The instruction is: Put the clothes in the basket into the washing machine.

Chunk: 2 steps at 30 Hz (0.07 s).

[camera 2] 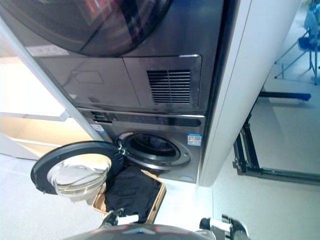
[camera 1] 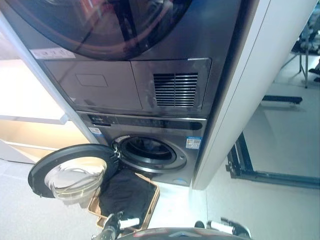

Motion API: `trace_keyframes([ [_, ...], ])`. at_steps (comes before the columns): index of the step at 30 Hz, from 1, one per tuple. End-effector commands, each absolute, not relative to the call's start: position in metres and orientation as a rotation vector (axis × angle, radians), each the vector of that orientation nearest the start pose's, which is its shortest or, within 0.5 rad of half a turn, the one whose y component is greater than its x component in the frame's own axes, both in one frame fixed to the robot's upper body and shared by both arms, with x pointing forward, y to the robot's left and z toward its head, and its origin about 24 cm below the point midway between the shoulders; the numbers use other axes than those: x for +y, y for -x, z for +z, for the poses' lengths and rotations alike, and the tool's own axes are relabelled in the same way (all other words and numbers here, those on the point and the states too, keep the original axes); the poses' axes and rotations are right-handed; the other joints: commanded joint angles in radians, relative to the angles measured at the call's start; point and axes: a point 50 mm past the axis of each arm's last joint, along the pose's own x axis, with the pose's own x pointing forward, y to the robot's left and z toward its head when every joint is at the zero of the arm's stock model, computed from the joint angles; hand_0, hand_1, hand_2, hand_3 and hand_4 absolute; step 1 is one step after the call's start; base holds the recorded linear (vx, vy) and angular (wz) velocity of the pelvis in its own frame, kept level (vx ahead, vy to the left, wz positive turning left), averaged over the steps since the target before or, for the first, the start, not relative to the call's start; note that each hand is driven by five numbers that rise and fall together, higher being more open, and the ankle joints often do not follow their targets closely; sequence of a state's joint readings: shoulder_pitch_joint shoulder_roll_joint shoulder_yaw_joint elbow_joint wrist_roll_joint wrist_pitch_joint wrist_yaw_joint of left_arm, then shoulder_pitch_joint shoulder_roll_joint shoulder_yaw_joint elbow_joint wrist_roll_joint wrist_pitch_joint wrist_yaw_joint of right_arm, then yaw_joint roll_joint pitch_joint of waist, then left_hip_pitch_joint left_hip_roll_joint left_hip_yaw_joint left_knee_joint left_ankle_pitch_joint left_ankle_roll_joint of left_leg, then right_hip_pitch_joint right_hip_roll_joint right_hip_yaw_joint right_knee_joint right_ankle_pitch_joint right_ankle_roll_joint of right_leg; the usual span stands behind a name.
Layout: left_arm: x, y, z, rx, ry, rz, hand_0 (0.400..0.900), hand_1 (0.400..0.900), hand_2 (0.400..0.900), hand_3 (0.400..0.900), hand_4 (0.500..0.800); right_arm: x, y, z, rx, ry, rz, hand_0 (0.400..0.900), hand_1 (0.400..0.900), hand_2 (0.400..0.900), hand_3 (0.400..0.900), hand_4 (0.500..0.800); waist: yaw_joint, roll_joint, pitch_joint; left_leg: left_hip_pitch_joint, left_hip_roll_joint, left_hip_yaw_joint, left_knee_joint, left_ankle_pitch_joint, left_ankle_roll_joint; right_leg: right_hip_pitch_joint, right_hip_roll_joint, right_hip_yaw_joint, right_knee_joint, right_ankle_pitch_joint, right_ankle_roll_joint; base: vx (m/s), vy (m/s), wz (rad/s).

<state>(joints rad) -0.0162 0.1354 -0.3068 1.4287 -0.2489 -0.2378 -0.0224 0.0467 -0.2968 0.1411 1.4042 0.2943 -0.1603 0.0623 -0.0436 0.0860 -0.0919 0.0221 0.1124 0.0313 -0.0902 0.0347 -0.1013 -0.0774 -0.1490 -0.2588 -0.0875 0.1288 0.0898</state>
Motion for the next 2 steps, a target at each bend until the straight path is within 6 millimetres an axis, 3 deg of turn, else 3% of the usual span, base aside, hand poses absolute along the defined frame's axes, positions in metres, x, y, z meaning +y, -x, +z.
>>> trace_keyframes([
  [1, 0.2076, -0.0712, -0.17, 1.22, -0.159, -0.025, 0.9, 0.9, 0.9, 0.9, 0.8, -0.2566, -0.0529, -0.1623, 1.266, 0.092, -0.186, 0.9, 0.9, 0.9, 0.9, 0.8, 0.022, -0.055, -0.033, -0.048, 0.044, -0.004, 0.01, 0.047, -0.058, 0.028, -0.068, 0.024, 0.091, -0.062, 0.086, 0.03, 0.011, 0.02],
  [2, 0.208, -0.0694, -0.1702, 1.224, -0.158, -0.026, 0.9, 0.9, 0.9, 0.9, 0.8, -0.2565, -0.0505, -0.1626, 1.271, 0.088, -0.184, 0.9, 0.9, 0.9, 0.9, 0.8, 0.024, -0.056, -0.036, -0.04, 0.043, -0.004, 0.01, 0.043, -0.056, 0.035, -0.07, 0.025, 0.089, -0.062, 0.087, 0.0, 0.0, 0.0],
])
